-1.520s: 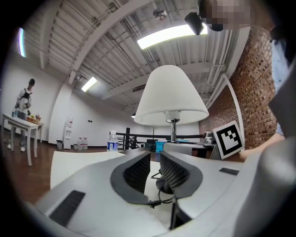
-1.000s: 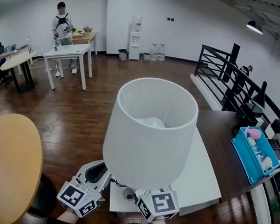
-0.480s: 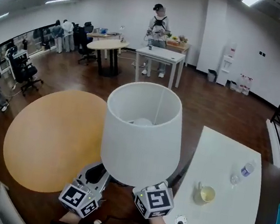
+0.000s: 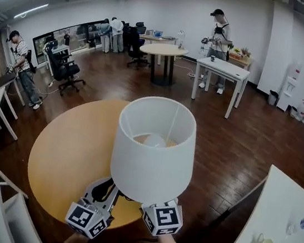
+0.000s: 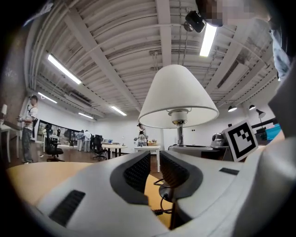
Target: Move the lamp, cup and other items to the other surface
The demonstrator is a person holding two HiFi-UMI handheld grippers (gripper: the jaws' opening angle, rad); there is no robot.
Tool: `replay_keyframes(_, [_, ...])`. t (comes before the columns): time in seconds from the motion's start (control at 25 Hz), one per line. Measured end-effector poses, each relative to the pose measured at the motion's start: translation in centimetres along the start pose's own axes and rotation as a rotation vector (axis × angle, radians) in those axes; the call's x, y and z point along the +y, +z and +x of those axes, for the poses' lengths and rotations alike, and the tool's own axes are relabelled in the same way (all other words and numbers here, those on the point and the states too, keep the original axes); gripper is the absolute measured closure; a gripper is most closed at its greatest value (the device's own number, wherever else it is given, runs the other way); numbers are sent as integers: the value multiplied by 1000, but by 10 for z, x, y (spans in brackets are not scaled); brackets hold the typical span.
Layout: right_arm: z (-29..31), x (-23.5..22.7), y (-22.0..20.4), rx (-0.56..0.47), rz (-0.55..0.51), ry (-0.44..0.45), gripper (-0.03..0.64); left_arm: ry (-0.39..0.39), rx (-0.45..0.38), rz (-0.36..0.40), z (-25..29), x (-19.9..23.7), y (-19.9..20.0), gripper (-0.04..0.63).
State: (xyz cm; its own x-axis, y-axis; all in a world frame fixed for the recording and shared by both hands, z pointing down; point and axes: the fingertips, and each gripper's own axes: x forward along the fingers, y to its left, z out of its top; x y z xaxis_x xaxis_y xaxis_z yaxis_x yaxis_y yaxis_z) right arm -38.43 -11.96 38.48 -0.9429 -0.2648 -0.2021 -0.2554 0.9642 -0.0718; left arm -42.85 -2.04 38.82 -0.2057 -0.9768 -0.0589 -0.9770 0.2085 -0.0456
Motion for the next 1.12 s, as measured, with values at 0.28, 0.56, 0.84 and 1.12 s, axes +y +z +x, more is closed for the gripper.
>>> replay_keyframes(0.28, [82,9,-72,30,-8,54,442,65,48,10,15,69,-50,520])
replay_keyframes(0.56, [149,13,-124,34,-5,37,442,96,88,12,28,126,-79,520])
replay_keyframes(0.84, [159,1,-159,82,-6,19,436,77,97,12,44,130,-100,520])
replay_keyframes(1.12, [157,1,-165,94,-80,44,400,57,93,-8,57,116,-107,520])
